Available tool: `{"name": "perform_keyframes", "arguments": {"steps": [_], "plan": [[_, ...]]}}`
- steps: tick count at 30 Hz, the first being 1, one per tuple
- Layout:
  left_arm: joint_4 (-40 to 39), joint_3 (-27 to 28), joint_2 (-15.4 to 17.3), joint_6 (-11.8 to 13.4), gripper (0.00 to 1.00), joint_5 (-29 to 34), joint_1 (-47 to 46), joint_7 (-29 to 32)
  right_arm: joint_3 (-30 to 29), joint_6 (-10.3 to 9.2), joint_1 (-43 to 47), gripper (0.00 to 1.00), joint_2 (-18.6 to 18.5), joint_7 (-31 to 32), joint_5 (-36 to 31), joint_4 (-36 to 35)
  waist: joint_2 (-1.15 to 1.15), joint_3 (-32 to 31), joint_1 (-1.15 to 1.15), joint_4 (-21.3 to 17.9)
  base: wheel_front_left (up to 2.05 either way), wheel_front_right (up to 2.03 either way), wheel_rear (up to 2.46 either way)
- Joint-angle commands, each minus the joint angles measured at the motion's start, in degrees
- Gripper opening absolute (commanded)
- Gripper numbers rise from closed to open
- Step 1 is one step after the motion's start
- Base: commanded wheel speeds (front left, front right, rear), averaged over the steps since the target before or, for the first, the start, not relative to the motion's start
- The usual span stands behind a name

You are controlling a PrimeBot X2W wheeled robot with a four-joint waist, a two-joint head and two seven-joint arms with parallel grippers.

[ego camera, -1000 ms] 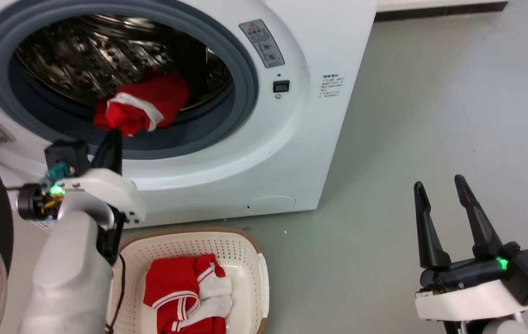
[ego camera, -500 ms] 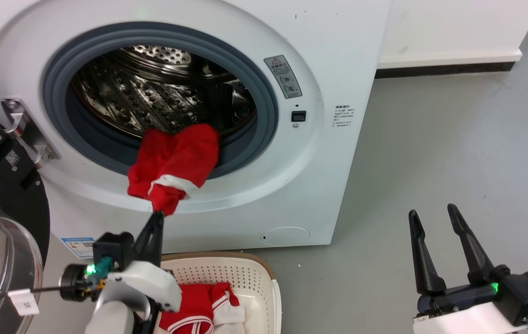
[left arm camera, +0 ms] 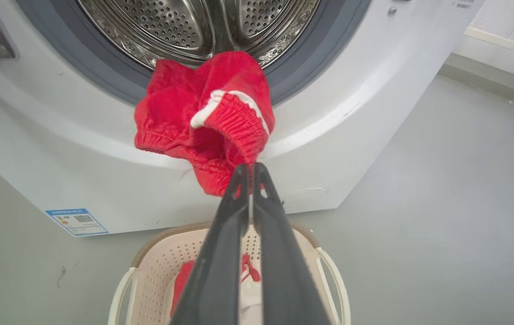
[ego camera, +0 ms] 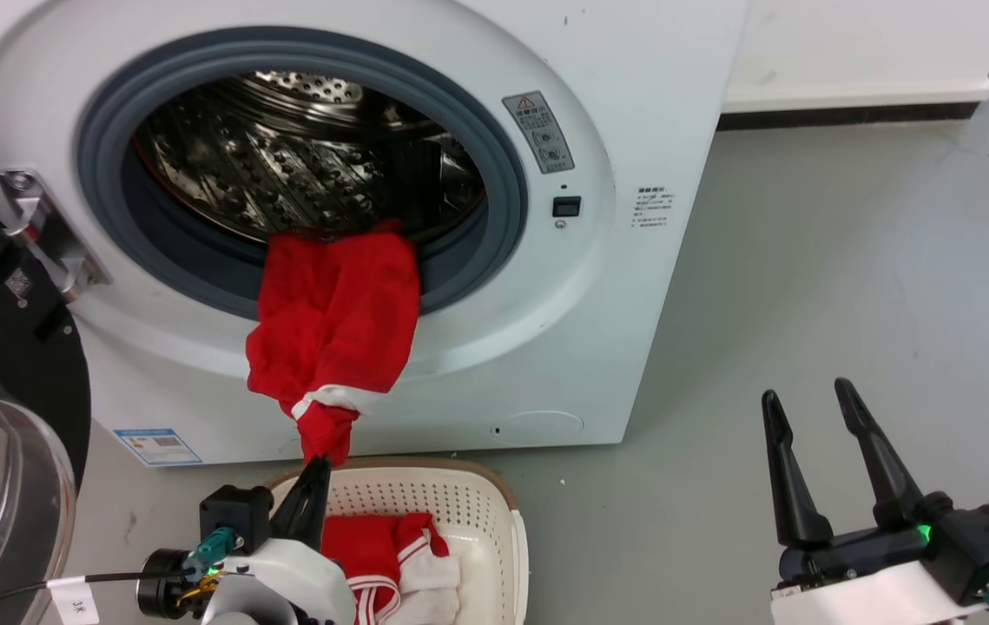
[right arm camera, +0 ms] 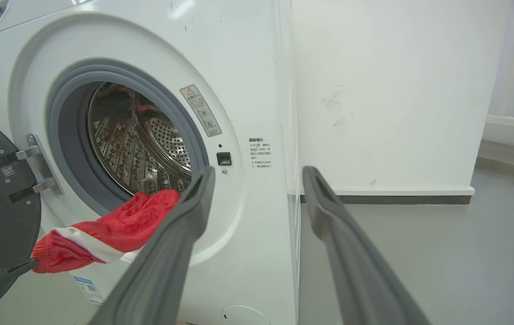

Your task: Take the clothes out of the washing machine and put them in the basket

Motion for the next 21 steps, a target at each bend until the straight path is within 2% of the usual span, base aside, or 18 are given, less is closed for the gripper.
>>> {"name": "perform_keyframes", "arguments": {"steps": [1,11,21], "plan": [[0.75,0.32,0.03,0.0,0.0,-0.2,-0.2,-0.15,-0.06,-0.04,-1.27,1.0,0.08,-0.13,-0.38,-0.26,0.0,1.33,0.0,-0.67,0.0,0.0,0.0],[8.77,3.29,-0.46,0.14,0.0,-0.05,-5.36,-0.15,-1.07,-0.04,-5.77,1.0,0.08,-0.13,-0.51,-0.96,0.0,8.98,0.0,-3.4,0.0,0.0,0.0],[19.59,3.35,-1.22,0.03,0.0,1.17,-8.42,-0.15,-1.48,-0.04,-8.43,1.0,0.08,-0.13,0.27,-1.48,0.0,13.48,0.0,-5.05,0.0,0.0,0.0]]}}
